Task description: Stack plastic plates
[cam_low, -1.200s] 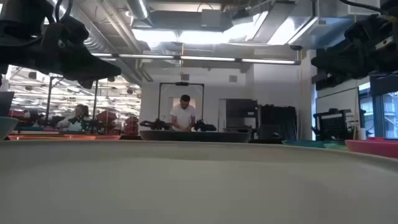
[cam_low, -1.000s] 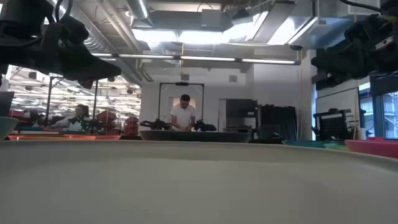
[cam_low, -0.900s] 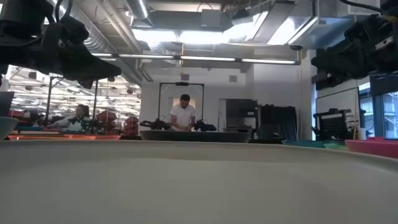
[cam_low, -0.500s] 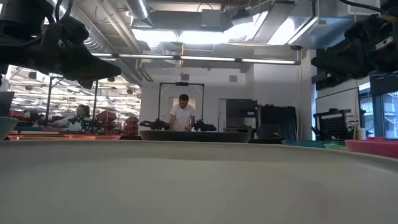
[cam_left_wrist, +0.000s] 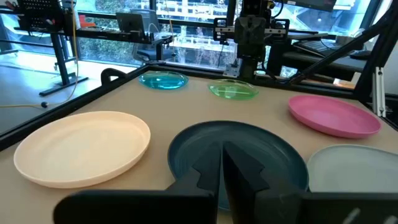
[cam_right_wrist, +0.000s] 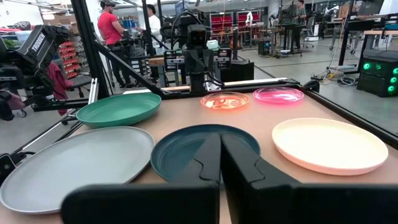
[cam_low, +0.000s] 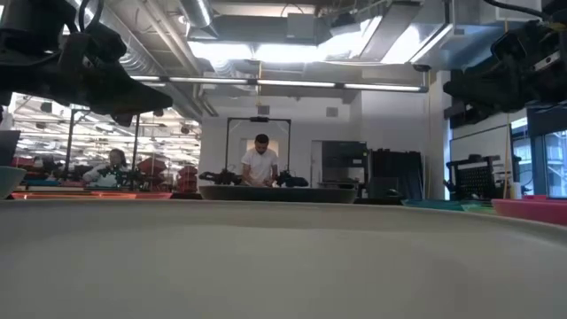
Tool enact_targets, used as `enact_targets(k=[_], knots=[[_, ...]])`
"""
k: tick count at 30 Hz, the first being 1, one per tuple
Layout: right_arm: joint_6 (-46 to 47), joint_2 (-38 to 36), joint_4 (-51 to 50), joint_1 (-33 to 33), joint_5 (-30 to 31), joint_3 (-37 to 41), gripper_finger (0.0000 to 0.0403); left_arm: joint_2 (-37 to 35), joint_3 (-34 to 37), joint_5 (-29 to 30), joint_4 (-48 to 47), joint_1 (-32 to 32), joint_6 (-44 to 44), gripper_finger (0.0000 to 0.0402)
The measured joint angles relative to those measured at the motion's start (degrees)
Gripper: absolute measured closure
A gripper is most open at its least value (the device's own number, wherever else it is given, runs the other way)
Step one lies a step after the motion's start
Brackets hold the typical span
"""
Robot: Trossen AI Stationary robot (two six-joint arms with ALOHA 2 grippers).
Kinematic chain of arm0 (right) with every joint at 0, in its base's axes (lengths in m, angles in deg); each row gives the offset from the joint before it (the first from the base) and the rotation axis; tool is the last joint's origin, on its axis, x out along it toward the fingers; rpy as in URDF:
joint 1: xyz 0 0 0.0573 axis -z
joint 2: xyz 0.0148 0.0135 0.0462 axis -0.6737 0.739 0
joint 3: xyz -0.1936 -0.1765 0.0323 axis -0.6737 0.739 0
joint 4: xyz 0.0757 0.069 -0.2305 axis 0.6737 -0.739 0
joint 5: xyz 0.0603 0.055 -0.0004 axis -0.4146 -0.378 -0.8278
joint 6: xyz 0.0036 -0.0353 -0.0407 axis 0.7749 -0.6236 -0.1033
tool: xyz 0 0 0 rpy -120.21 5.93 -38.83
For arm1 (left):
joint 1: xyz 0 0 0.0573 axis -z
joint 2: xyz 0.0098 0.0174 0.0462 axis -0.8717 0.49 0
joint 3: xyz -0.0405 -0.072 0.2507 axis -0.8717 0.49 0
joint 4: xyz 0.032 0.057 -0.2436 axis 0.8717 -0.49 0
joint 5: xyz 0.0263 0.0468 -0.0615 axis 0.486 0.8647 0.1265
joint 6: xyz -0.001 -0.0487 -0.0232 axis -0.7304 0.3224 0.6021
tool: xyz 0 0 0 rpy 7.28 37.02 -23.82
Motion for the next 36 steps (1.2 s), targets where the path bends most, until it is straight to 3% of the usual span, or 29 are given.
enact_targets(k=[8, 12, 18, 21, 27, 36], knots=[[-1.3, 0.0, 0.2, 0.0, 0.2, 0.0, 0.0397, 0.0, 0.0, 0.0, 0.0, 0.0, 0.0, 0.039], [-4.7, 0.0, 2.3, 0.0, 3.3, 0.0, 0.0398, 0.0, 0.0, 0.0, 0.0, 0.0, 0.0, 0.039], [0.1, 0.0, 4.0, 0.0, 4.4, 0.0, 0.0398, 0.0, 0.0, 0.4, 0.7, 0.0, -0.2, 0.039], [-1.7, 0.0, 5.5, 0.0, 6.4, 0.0, 0.0398, 0.0, 0.0, 0.4, 0.9, 0.0, -0.2, 0.039], [-4.5, 0.0, 9.2, 0.0, 13.4, 0.0, 0.0398, 0.0, 0.0, 0.4, 4.5, 0.0, -0.2, 0.039], [-6.0, 4.7, 14.8, -0.1, 13.4, 0.0, 0.0398, 0.0, 0.0, 0.5, 10.6, 0.0, -3.9, 0.039]])
